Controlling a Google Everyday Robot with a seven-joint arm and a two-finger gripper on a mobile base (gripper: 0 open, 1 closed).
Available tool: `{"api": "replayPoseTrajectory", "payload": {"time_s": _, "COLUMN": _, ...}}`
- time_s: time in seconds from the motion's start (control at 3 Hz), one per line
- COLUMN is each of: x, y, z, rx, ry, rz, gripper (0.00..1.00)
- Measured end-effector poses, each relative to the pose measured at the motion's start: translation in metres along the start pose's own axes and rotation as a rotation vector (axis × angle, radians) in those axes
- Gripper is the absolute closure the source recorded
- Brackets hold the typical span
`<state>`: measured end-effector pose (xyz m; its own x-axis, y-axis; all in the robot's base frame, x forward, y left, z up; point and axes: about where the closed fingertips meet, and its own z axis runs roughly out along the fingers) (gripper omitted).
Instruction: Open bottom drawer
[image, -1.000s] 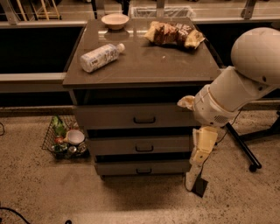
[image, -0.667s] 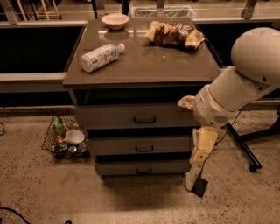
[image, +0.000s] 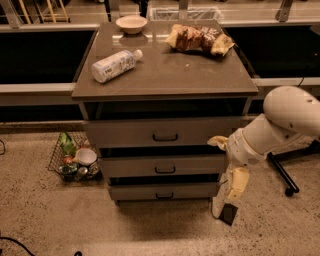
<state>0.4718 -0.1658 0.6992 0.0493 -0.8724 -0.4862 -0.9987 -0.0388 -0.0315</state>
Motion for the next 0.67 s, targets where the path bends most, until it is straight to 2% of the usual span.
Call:
{"api": "replayPoseTrajectory", "payload": {"time_s": 0.33, "x": 0.039, "y": 0.0, "z": 0.054, "rx": -0.047, "ry": -0.041, "rz": -0.054, "gripper": 0.0}}
{"api": "replayPoseTrajectory", "payload": {"time_s": 0.67, "x": 0.065, "y": 0.005, "z": 0.112, "rx": -0.07, "ry": -0.066, "rz": -0.098, "gripper": 0.0}}
